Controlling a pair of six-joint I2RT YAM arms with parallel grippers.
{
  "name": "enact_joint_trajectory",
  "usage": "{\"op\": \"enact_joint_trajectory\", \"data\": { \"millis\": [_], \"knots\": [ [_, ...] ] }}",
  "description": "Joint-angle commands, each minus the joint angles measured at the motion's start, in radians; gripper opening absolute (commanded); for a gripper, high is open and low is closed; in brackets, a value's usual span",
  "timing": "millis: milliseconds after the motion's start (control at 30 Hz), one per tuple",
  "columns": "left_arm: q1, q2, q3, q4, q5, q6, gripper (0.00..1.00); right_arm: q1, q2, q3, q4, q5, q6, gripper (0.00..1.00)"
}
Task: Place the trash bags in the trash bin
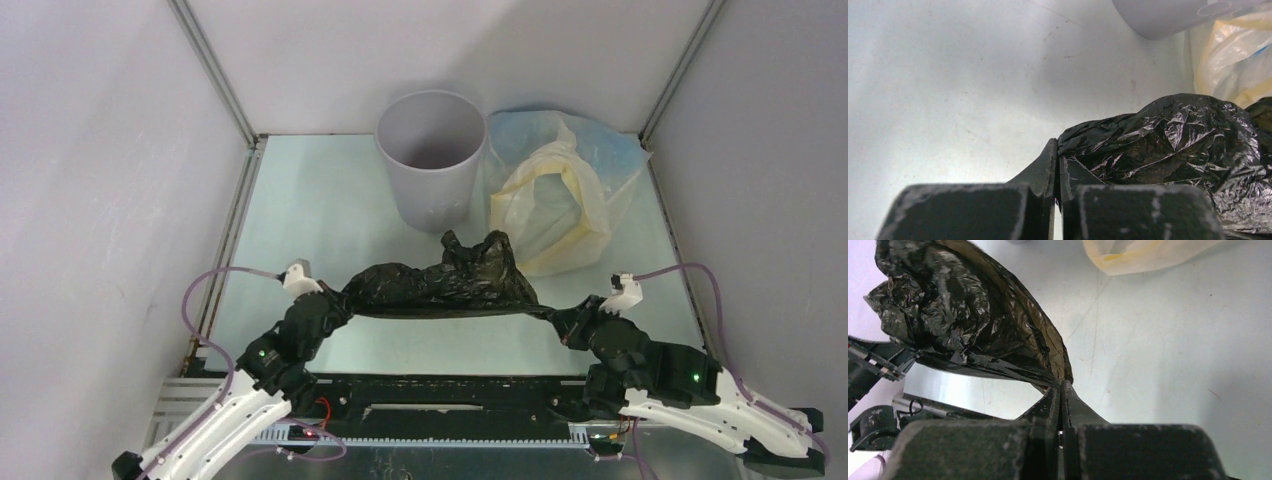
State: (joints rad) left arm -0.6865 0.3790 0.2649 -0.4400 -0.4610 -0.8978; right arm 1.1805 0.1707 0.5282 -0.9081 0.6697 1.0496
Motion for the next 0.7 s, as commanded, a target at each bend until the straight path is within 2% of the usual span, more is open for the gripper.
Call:
{"op": "enact_joint_trajectory", "data": {
  "millis": [0, 67, 133, 233, 367, 433, 533, 667],
  "knots": [
    [0.082, -0.072, 0.01, -0.077, 0.09, 0.01, 0.04, -0.004, -0.017, 0.053, -0.1, 0.109, 0.099, 0.0],
    [0.108, -0.063, 0.017, -0.065, 0.135, 0.013, 0.04, -0.003, -0.021, 0.053, -0.088, 0.088, 0.08, 0.0],
    [0.132, -0.025, 0.025, -0.042, 0.176, 0.026, 0.04, -0.002, -0.019, 0.043, -0.01, 0.026, -0.014, 0.0],
    [0.15, 0.062, 0.04, 0.004, 0.228, 0.039, 0.04, -0.001, 0.014, 0.021, 0.145, -0.171, -0.215, 0.0],
    [0.156, 0.166, 0.055, 0.076, 0.288, 0.059, 0.02, -0.001, 0.151, 0.018, 0.32, -0.494, -0.365, 0.16],
    [0.157, 0.196, 0.061, 0.099, 0.296, 0.069, 0.02, 0.001, 0.21, 0.02, 0.37, -0.588, -0.383, 0.25],
    [0.157, 0.213, 0.075, 0.087, 0.286, 0.115, 0.0, 0.004, 0.254, 0.027, 0.38, -0.577, -0.384, 0.4],
    [0.157, 0.174, 0.064, 0.045, 0.251, 0.138, 0.01, 0.001, 0.237, 0.029, 0.329, -0.393, -0.342, 0.64]
  ]
}}
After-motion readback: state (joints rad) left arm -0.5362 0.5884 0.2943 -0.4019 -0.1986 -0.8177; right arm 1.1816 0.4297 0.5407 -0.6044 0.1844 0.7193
